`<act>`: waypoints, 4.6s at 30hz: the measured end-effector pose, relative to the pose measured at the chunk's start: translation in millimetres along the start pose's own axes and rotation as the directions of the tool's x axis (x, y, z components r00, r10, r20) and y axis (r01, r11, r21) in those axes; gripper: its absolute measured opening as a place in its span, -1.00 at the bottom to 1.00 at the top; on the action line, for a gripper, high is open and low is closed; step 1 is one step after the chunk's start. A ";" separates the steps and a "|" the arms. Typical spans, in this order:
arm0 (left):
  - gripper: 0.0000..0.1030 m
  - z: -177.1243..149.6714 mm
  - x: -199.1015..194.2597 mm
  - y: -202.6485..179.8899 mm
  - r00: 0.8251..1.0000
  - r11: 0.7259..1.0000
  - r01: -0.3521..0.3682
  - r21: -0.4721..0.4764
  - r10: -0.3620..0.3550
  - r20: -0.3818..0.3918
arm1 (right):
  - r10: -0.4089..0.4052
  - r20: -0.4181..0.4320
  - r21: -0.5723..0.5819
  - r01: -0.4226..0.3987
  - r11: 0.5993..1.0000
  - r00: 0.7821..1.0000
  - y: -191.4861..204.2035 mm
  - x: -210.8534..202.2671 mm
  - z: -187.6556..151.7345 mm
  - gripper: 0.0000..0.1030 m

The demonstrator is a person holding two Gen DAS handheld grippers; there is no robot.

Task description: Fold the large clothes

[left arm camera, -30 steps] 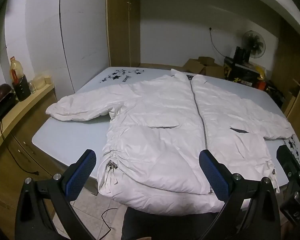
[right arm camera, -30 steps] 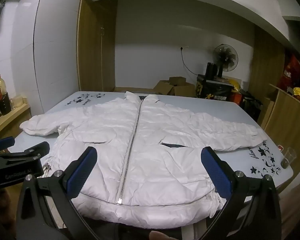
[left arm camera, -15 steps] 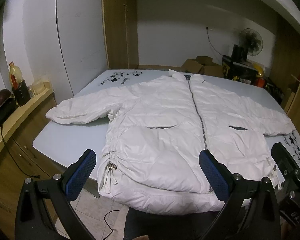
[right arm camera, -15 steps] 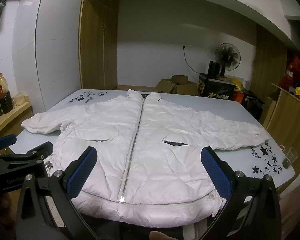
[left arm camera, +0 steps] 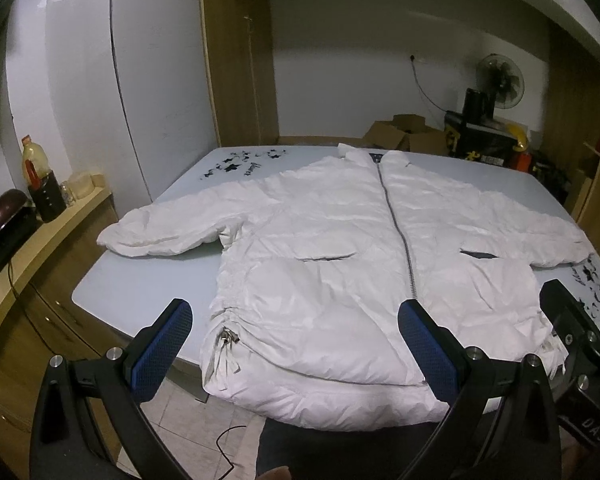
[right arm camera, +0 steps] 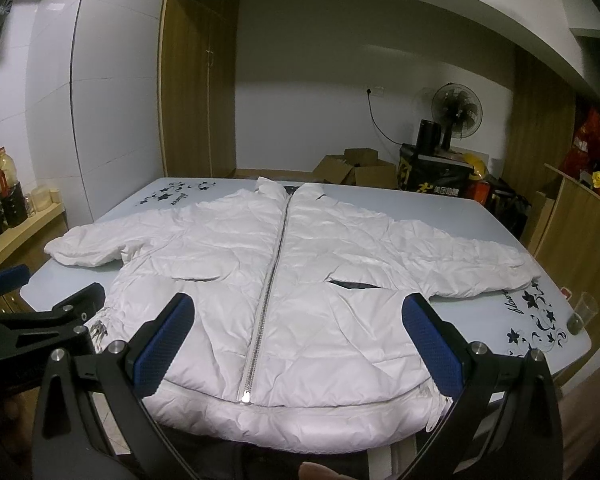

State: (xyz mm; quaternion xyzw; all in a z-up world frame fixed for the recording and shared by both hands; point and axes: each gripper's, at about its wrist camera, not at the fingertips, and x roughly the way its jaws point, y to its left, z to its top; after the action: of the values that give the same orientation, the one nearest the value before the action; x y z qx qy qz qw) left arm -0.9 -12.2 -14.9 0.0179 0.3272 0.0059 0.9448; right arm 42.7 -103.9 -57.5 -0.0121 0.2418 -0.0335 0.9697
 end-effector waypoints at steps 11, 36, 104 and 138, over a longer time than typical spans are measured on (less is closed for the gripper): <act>1.00 -2.3 2.0 -5.0 1.000 1.000 0.001 0.016 -0.001 -0.007 | 0.008 -0.010 -0.001 -0.008 1.000 1.000 0.9 0.1 -1.8 1.00; 1.00 -0.7 3.3 1.1 1.000 1.000 -0.019 -0.002 0.019 -0.015 | 0.010 -0.014 -0.002 -0.010 1.000 1.000 3.5 2.7 -0.6 1.00; 1.00 -3.4 17.7 8.6 0.996 0.997 0.047 -0.052 -0.051 -0.073 | 0.014 -0.028 -0.010 -0.015 1.000 1.000 3.1 2.3 -2.7 1.00; 0.96 19.6 356.9 364.6 0.910 0.283 0.194 -0.939 -0.409 0.065 | -0.017 -0.306 -0.025 0.009 1.000 0.952 11.3 102.2 -33.8 1.00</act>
State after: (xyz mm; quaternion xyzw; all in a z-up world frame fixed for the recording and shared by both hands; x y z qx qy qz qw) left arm 291.9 359.7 -206.5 -0.5848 0.3497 0.0131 0.7318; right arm 117.6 -100.1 -135.7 -0.0196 0.3895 -0.0385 0.9200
